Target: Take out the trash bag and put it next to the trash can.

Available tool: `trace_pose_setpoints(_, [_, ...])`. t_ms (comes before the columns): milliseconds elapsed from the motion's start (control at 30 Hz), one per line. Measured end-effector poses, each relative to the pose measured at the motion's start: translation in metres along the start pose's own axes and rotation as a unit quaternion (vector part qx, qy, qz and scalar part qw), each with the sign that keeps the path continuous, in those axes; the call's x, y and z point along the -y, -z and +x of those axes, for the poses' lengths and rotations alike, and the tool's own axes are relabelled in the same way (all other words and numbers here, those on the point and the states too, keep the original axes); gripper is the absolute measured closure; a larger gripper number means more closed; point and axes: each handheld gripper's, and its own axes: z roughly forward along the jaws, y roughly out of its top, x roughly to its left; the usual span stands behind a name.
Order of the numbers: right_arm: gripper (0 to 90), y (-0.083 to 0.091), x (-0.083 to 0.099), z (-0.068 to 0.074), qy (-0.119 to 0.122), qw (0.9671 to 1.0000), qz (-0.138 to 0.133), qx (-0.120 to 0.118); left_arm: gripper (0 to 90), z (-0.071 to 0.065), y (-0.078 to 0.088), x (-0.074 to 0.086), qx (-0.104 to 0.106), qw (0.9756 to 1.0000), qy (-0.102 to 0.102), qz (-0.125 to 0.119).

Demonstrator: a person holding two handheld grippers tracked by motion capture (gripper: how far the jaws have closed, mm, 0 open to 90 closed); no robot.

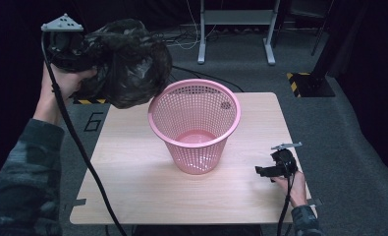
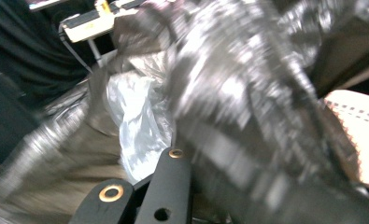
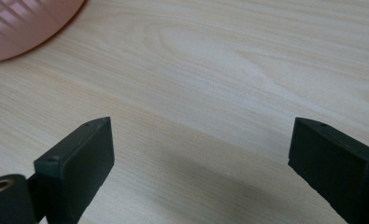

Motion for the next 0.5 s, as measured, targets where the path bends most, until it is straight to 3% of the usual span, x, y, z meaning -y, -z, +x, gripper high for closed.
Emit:
trace_pose_setpoints(200, [6.0, -0.01, 0.008, 0.001, -0.005, 1.0, 0.003, 0.001, 90.0, 0.017, -0.014, 0.028, -0.038, 0.9984, 0.018, 0.037])
trace_pose_setpoints(333, [6.1, -0.015, 0.015, 0.001, -0.011, 0.9999, -0.001, 0.002, 90.0, 0.027, -0.035, 0.056, -0.046, 0.996, 0.039, 0.066])
trace_pose_setpoints(500, [6.3, -0.019, 0.023, 0.001, -0.013, 0.9998, -0.013, 0.01, 90.0, 0.026, -0.07, 0.092, -0.047, 0.9928, 0.063, 0.09])
